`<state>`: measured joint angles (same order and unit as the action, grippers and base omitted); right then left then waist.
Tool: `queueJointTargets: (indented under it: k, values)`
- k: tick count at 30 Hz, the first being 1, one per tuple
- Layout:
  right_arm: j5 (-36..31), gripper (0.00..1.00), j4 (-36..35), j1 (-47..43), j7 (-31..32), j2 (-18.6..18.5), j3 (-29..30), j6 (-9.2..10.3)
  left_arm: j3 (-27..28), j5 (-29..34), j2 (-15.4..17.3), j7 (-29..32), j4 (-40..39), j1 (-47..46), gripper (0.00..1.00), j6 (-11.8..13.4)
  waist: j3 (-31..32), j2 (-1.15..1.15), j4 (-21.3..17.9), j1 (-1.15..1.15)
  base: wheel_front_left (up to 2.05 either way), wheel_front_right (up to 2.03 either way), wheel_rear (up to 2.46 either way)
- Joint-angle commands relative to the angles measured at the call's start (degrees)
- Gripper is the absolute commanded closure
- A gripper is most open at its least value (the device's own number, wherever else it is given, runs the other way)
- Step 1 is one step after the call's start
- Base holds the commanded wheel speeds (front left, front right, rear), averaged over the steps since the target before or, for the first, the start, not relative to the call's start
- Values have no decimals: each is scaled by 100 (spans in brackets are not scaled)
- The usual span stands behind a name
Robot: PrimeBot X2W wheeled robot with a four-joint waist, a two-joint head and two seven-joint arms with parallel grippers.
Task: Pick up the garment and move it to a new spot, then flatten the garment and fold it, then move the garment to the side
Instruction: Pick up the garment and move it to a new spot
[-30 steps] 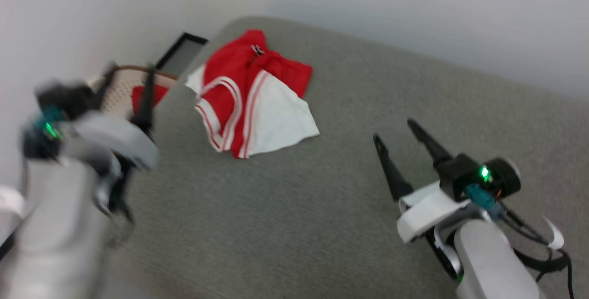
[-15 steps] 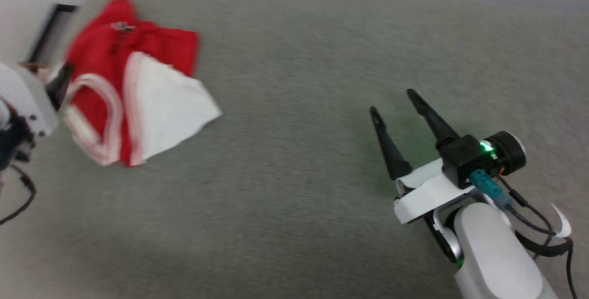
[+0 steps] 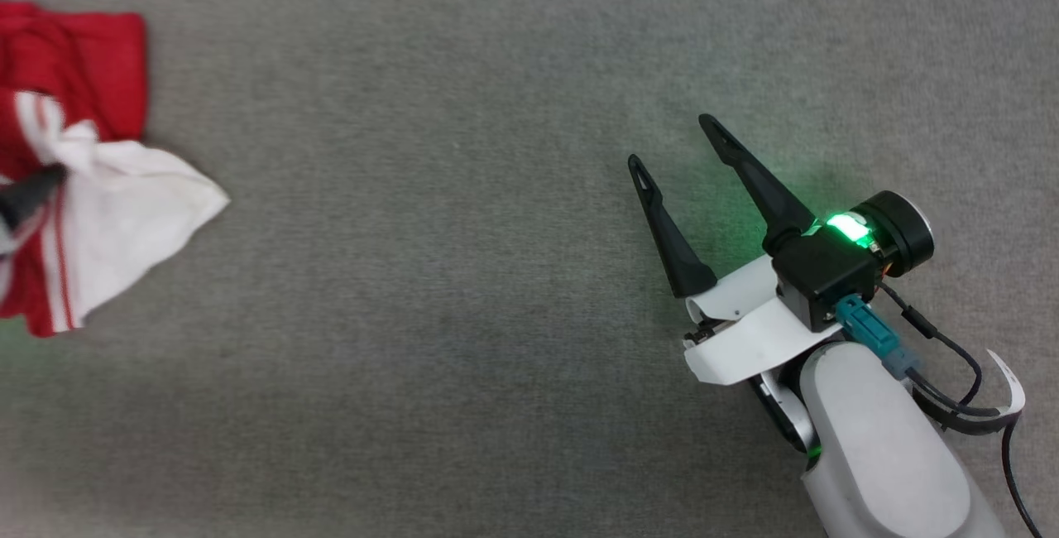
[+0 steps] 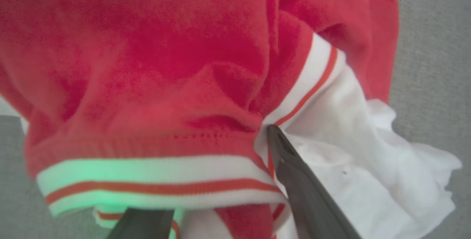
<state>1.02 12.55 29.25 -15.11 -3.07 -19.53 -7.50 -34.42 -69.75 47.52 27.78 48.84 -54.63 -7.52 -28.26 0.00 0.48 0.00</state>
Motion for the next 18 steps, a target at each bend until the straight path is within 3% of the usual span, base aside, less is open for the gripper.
queueJointTargets:
  k: [1, 3, 4, 5, 6, 7, 13, 18]
  values:
    - [-56, 0, -73, -28, 10, 23, -4, 2, -124, -140, -186, 85, 19, 126, 0, 11, -340, 0, -285, 0, 0, 0, 0]
    - [-76, 0, -134, -46, 32, 22, -31, 2, -213, -266, -235, 110, 55, 162, 0, 12, -347, 0, -280, 0, 0, 0, 0]
    - [-83, 0, -175, -34, 48, 23, -42, 2, -264, -306, -254, 89, 54, 171, 16, 12, -356, 0, -270, 0, 0, 0, 0]
    - [-89, 0, -202, -30, 69, 23, -53, 2, -322, -355, -279, 72, 45, 188, 64, 12, -350, 0, -257, 0, 0, 0, 0]
    - [-81, 0, -218, -25, 83, 23, -66, 2, -370, -408, -304, 82, 35, 205, 90, 12, -339, 0, -241, 0, 0, 0, 0]
    - [-80, 0, -234, -18, 75, 23, -66, 2, -402, -448, -330, 48, 20, 204, 100, 12, -318, 0, -217, 0, 0, 0, 0]
    - [-16, 0, -131, -65, 72, 19, -61, 2, -358, -622, -243, -606, 142, -2, 100, 10, 65, 0, -40, 0, 0, 0, 0]
    - [82, 0, 85, -247, 42, 15, 65, 3, -315, -807, -100, -1019, -219, -279, 100, -6, 629, 0, 127, 0, 0, 0, 0]
